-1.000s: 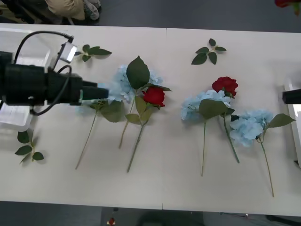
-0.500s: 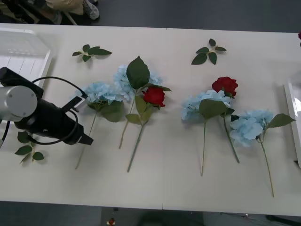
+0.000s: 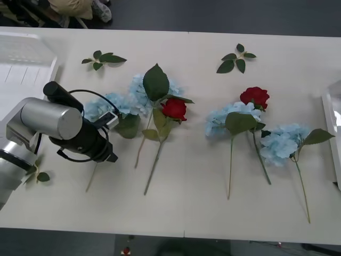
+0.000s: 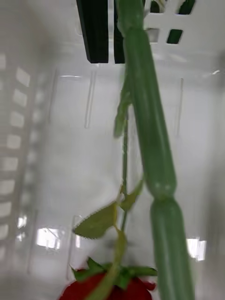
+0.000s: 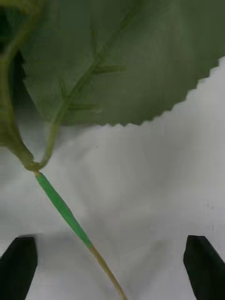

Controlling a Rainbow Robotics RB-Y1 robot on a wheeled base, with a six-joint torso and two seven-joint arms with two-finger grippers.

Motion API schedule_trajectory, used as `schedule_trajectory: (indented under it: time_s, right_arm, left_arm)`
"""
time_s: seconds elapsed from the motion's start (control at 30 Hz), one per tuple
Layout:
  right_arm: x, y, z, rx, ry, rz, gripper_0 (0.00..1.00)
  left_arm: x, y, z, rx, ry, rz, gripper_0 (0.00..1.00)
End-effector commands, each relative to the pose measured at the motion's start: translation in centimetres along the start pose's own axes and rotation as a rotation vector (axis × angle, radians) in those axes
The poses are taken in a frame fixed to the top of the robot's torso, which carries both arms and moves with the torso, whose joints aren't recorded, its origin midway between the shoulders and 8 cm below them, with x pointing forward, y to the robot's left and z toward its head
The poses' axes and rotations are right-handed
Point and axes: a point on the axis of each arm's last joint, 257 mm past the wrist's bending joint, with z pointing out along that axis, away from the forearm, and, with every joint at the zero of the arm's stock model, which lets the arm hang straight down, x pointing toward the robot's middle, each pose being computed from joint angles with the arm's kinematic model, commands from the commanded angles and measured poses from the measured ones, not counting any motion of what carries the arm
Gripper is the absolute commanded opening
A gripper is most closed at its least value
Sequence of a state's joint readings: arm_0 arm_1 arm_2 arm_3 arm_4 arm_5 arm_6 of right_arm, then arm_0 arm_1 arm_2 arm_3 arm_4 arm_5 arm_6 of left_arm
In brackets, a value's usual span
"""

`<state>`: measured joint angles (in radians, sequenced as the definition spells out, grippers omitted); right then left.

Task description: Put the red flowers into the right box and the blue flowers into the left box

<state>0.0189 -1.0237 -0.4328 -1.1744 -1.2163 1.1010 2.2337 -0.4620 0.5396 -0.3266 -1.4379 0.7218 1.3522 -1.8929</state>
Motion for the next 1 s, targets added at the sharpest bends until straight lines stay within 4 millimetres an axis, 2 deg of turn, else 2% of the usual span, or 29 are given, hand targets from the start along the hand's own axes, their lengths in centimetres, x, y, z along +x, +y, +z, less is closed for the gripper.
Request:
schedule_trajectory:
  time_s: [0.03,0.1,0.13,0.17,0.3,0.33,0.37,0.47,0.57,0.67,0.77,0.83,0.87,0.9,0.97,1.0]
  right_arm:
    - [0.1,-2.5,-0.2,0.074,-0.014,0.101,0.00]
    - [0.5,-2.8,0.2,0.085,-0.010,0.106,0.00]
    - [0.7,-2.8,0.4,0.085,-0.006,0.111,0.00]
    - [1.1,-2.9,0.7,0.091,-0.001,0.113,0.00]
    - [1.5,-3.5,1.0,0.113,0.000,0.110,0.02]
    - [1.4,-3.6,1.1,0.117,-0.002,0.108,0.10]
    - [1.5,-3.8,1.1,0.125,-0.002,0.106,0.28]
    - [1.3,-4.0,1.0,0.133,-0.007,0.100,0.70]
    - [1.3,-3.9,1.1,0.127,-0.008,0.098,0.80]
    - [1.2,-2.7,1.2,0.081,-0.013,0.117,0.84]
    - [0.3,-0.1,1.2,-0.003,-0.015,0.118,0.85]
    - [-0.6,2.3,0.9,-0.057,-0.003,0.065,0.85]
    - [-0.9,3.0,0.8,-0.070,0.001,0.049,0.85]
    - [-1.5,4.3,0.5,-0.092,0.004,0.008,0.86]
    - [-2.5,6.8,0.0,-0.134,0.014,-0.054,0.85]
    - [-2.8,7.4,-0.1,-0.141,0.013,-0.070,0.86]
  left_arm:
    - [-1.8,0.4,0.4,-0.025,0.003,0.009,0.54]
    - [-1.7,0.6,0.7,-0.034,0.017,0.018,0.25]
    - [-1.9,0.8,0.8,-0.038,0.016,0.020,0.07]
    - [-1.8,0.9,1.0,-0.042,0.021,0.020,0.00]
    - [-1.8,1.3,1.2,-0.058,0.019,0.026,0.00]
    - [-1.8,1.4,1.2,-0.061,0.019,0.027,0.00]
    - [-1.8,1.5,1.2,-0.064,0.020,0.027,0.00]
    - [-1.9,1.8,1.0,-0.069,0.018,0.022,0.00]
    - [-2.3,2.9,0.0,-0.086,0.001,0.011,0.00]
    - [-2.8,4.6,-2.6,-0.106,-0.016,-0.006,0.00]
    - [-3.1,6.3,-6.9,-0.127,-0.023,-0.021,0.00]
    - [-2.8,7.8,-11.6,-0.154,-0.023,-0.048,0.00]
    - [-2.7,8.3,-12.9,-0.162,-0.024,-0.060,0.00]
    - [-2.0,9.7,-15.8,-0.200,-0.024,-0.089,0.00]
    - [0.1,13.0,-20.6,-0.291,0.005,-0.135,0.00]
    - [0.7,13.9,-21.7,-0.315,0.015,-0.138,0.00]
